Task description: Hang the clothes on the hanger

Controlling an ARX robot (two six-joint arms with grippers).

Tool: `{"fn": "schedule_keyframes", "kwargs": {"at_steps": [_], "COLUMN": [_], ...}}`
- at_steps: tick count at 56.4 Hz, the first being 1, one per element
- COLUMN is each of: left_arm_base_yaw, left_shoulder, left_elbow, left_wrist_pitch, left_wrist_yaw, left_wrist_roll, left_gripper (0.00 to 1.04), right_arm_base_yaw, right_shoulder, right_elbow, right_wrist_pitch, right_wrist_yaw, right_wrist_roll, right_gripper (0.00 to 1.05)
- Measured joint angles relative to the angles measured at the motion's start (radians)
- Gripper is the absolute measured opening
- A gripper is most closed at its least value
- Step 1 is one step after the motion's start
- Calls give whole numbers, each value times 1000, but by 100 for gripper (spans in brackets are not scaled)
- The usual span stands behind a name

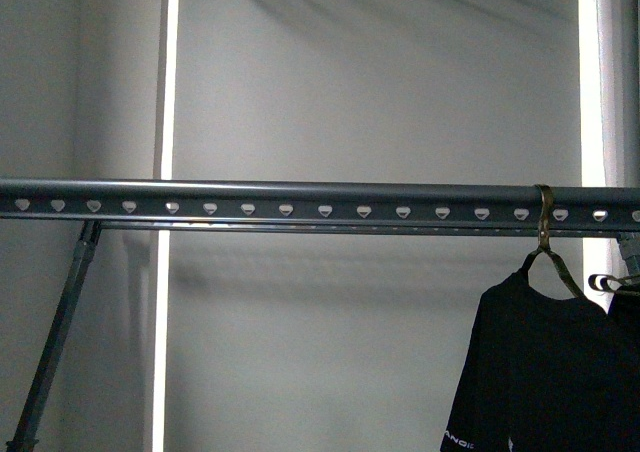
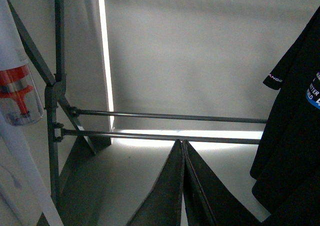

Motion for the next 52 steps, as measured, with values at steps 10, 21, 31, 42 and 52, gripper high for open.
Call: {"fn": "schedule_keyframes", "kwargs": {"at_steps": [10,21,31,42,52], "left_arm_base_yaw": [0,0,0,0,0], "left_shoulder": [-46,-214,-216,-216,-216], "left_elbow": [0,0,0,0,0], "left_wrist_pitch": [-46,-221,-223,-223,-223], "left_wrist_yaw": [0,0,1,1,1], "left_wrist_roll": [0,0,0,0,1], "left_gripper": [4,4,32,69,99], "right_arm_base_yaw": [0,0,0,0,0], "right_shoulder": [0,0,0,0,0], "right_elbow": [0,0,0,0,0], "right_wrist_pitch": [0,0,0,0,0], "right_wrist_yaw": [0,0,0,0,0], "right_wrist_roll": [0,-1,-1,-1,0], "right_gripper": [2,12,47,85,97]}}
